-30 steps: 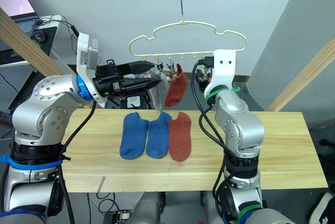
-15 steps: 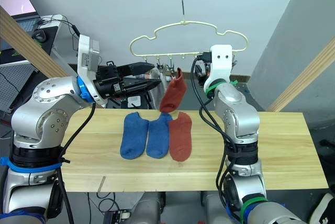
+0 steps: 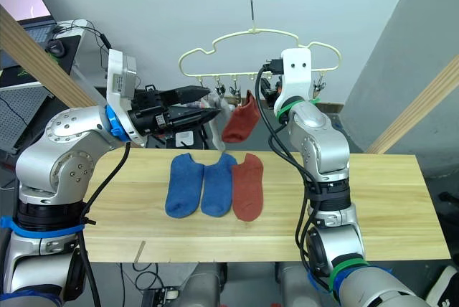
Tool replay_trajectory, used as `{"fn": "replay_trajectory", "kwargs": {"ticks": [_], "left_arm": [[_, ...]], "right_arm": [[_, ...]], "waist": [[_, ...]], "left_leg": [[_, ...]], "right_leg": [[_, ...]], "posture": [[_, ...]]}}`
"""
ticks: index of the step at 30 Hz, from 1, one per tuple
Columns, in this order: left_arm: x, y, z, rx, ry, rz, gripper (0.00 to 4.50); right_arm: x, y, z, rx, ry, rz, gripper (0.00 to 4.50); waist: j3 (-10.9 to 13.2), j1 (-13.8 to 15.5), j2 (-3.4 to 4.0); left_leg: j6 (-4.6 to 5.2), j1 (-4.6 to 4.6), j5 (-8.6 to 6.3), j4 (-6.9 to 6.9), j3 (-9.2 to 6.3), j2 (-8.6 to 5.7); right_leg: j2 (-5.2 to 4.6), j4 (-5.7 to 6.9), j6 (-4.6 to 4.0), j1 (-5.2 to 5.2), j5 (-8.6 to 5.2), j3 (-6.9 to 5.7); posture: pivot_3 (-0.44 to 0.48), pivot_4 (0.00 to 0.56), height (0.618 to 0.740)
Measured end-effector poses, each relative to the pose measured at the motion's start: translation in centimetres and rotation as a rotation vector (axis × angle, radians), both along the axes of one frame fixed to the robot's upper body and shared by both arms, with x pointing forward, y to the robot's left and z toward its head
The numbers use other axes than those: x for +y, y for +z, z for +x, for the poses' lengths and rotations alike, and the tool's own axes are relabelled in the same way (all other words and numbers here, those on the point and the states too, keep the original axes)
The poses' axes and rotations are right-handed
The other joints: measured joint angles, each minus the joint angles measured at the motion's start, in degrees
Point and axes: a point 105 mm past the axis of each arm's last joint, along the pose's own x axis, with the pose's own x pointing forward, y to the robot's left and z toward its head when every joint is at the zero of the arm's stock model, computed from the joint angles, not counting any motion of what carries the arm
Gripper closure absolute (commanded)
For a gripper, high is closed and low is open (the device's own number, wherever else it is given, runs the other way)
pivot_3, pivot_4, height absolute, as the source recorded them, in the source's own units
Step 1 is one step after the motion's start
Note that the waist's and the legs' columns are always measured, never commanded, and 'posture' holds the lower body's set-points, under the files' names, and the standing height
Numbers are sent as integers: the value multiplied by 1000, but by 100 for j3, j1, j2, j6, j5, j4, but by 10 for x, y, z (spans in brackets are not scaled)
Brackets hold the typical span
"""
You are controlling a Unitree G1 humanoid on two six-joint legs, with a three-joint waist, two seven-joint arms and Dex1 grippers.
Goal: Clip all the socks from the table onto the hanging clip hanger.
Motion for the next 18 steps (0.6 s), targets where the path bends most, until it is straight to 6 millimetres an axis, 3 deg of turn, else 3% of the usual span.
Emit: {"fn": "replay_trajectory", "kwargs": {"ticks": [4,6,9,12,18], "left_arm": [[0,-1,0,1,2,0,1961],[0,0,0,-2,2,0,1961],[-1,1,-1,-7,4,2,1961],[0,0,0,-3,17,3,1961],[3,-17,5,76,69,39,1961]], "right_arm": [[-3,1,1,-5,-9,-4,2302],[-3,0,2,-1,-15,-7,2718],[-5,-1,3,0,-25,-10,3782],[-6,0,4,-4,-32,-16,4450],[-8,-1,4,-2,-40,-17,4492]], "waist": [[0,23,0],[0,35,0],[0,55,0],[0,70,0],[0,73,0]], "left_leg": [[0,0,0,0,0,0],[0,0,0,0,0,0],[0,0,0,0,0,0],[0,0,0,0,0,0],[0,0,0,-1,0,0]], "right_leg": [[0,0,0,0,0,0],[0,0,0,0,0,0],[0,0,0,0,0,0],[0,0,0,0,0,0],[0,0,0,0,0,0]], "posture": [[151,257,740],[145,258,740],[145,258,740],[143,258,740],[136,260,740]]}}
